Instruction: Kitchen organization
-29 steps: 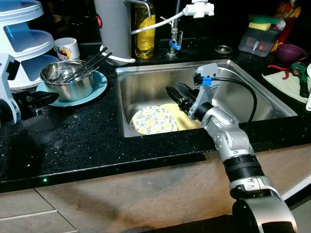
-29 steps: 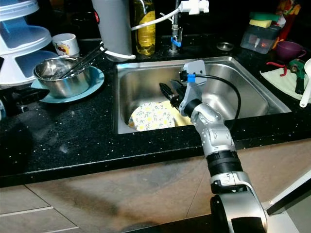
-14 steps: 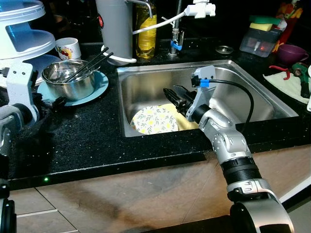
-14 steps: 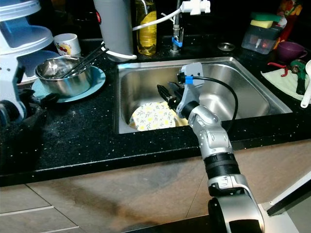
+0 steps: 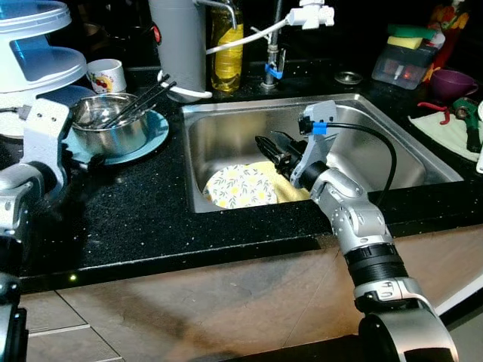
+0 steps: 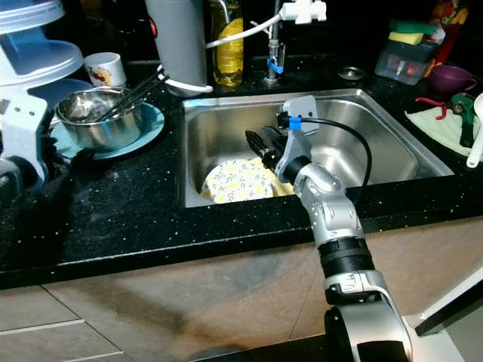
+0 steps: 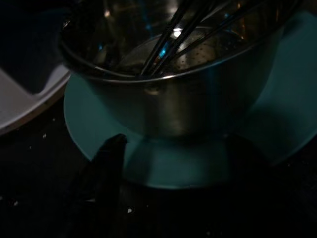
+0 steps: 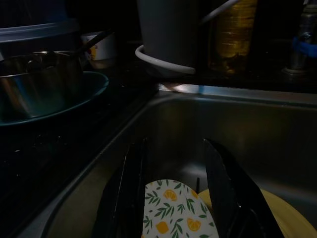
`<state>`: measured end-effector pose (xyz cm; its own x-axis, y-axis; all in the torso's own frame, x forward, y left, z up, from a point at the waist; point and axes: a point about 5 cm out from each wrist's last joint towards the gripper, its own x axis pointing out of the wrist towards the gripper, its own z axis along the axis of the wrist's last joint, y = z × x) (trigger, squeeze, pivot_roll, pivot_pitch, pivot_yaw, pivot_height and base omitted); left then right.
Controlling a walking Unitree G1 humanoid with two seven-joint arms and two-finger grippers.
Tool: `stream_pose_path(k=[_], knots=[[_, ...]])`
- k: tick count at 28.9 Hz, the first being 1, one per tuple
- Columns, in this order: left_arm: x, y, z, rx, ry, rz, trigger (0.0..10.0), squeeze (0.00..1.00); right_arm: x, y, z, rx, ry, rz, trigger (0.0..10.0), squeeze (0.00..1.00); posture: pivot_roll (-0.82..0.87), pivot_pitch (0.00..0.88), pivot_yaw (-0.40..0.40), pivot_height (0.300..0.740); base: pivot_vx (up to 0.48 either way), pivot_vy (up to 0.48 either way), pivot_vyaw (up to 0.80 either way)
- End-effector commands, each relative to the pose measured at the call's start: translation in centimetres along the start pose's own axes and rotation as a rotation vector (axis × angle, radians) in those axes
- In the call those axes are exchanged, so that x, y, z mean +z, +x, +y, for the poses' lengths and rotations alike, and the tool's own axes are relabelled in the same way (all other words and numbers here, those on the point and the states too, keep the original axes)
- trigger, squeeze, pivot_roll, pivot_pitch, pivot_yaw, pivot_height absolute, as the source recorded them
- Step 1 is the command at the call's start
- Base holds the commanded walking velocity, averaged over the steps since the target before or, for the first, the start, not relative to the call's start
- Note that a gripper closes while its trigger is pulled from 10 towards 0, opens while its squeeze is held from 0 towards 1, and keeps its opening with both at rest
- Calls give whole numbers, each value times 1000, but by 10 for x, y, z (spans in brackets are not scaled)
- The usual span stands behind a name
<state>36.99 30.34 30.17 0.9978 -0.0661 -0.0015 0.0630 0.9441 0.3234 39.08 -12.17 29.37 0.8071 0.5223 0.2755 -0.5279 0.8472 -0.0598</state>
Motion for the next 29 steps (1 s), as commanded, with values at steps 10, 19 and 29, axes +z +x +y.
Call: stream_pose_path(k=[10, 19, 29], knots=[[-6, 7, -1, -21, 44, 87, 0, 0, 2, -3, -2, 0, -15, -3, 10000, 0, 44, 199, 5, 740, 0, 0, 0], [-8, -1, 8, -156, 139, 265, 0, 0, 5, -2, -3, 9, -30, -1, 10000, 0, 45, 203, 0, 740, 0, 0, 0], [9, -13, 22, -223, 248, 310, 0, 0, 7, -1, -3, 14, -34, -5, 10000, 0, 50, 209, 0, 740, 0, 0, 0]])
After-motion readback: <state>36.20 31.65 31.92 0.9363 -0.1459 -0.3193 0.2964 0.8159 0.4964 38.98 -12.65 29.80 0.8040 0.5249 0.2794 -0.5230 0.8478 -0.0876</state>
